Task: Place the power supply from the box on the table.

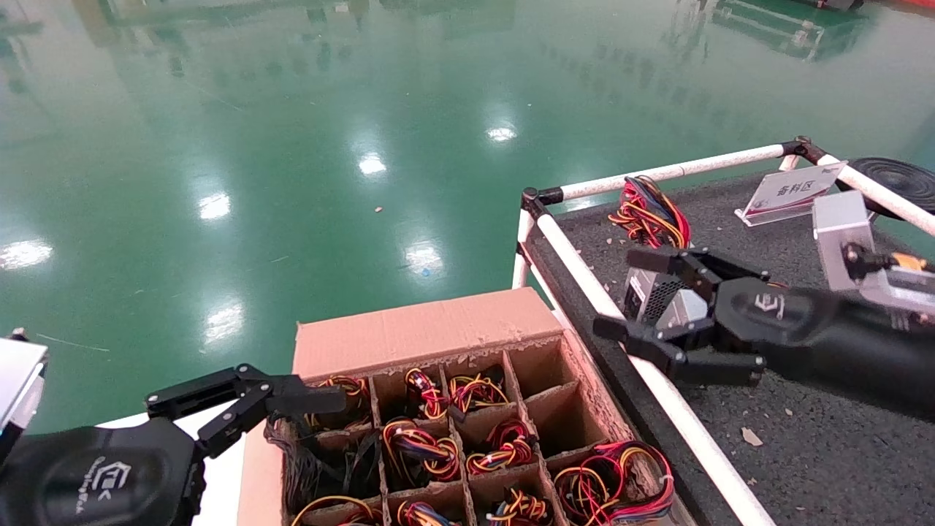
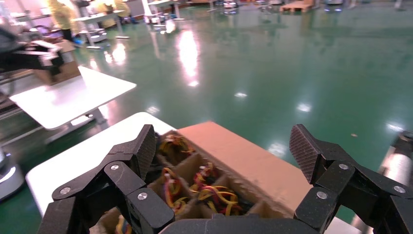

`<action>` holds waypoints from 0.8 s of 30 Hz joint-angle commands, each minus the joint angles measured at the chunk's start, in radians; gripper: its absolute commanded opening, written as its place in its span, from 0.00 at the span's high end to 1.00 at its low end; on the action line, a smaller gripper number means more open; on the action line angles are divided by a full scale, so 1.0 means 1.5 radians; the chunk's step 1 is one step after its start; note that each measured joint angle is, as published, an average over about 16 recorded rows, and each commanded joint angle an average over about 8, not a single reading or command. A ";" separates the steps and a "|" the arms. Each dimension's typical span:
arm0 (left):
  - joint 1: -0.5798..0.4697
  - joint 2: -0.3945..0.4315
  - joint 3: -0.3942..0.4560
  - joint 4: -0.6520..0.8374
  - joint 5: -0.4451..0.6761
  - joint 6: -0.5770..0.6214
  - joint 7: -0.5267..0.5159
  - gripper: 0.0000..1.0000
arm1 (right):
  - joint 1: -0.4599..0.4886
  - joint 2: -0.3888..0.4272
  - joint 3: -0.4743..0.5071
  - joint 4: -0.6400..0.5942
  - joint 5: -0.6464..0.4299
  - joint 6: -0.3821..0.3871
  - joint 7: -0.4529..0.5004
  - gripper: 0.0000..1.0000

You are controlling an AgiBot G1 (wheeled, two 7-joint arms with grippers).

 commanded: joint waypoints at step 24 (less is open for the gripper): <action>0.000 0.000 0.000 0.000 0.000 0.000 0.000 0.00 | -0.182 0.048 0.115 0.330 0.035 -0.034 0.075 0.00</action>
